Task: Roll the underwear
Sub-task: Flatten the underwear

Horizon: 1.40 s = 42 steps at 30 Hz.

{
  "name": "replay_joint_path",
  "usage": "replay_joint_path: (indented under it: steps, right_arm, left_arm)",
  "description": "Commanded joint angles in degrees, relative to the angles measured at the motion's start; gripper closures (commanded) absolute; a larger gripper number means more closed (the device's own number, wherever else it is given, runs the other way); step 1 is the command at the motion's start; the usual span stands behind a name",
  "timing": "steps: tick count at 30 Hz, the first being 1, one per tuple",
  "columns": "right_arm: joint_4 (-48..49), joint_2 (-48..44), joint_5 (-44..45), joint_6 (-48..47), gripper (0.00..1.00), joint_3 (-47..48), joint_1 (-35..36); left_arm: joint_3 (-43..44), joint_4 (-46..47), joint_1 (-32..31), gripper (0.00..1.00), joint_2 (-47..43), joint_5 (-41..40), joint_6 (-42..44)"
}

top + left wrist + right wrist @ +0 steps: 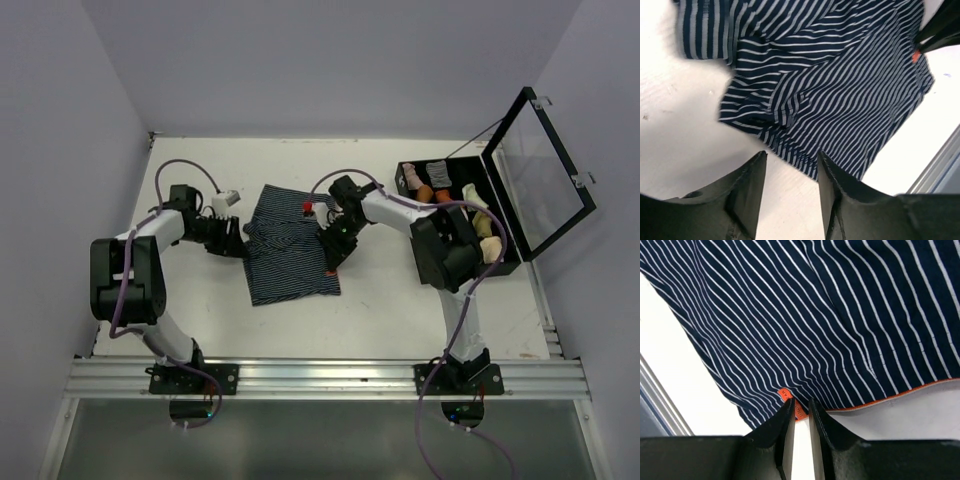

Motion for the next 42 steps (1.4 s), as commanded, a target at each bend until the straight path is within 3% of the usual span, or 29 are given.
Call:
replay_joint_path:
  steps: [1,8,13,16,22,31,42]
  right_arm:
    - [2.8,6.3,9.6,-4.3,0.77,4.2,-1.1]
    - [4.5,0.3,13.8,-6.3,0.77,8.1,-1.7]
    - [15.1,-11.9,3.9,3.2,0.69,2.2,0.8]
    - [21.5,-15.2,5.2,11.4,0.61,0.0,5.0]
    - [31.0,-14.5,10.4,21.5,0.63,-4.0,12.7]
    - [40.4,-12.4,12.5,15.2,0.65,-11.7,22.5]
    - [37.1,-6.3,21.2,19.2,0.61,-6.6,26.4]
  left_arm:
    - [1.0,5.8,0.6,0.50,1.6,9.5,-6.5]
    - [-4.2,18.1,1.7,0.40,1.2,11.6,-21.2]
    - [-6.4,23.5,2.9,0.37,-0.7,9.8,-27.6]
    - [-7.9,25.7,3.3,0.33,-1.0,8.1,-31.2]
    - [-9.9,31.3,3.7,0.29,0.5,8.0,-37.3]
    - [-10.1,32.4,4.2,0.28,4.1,6.8,-40.0]
    - [-11.9,31.2,4.2,0.28,4.1,3.1,-38.8]
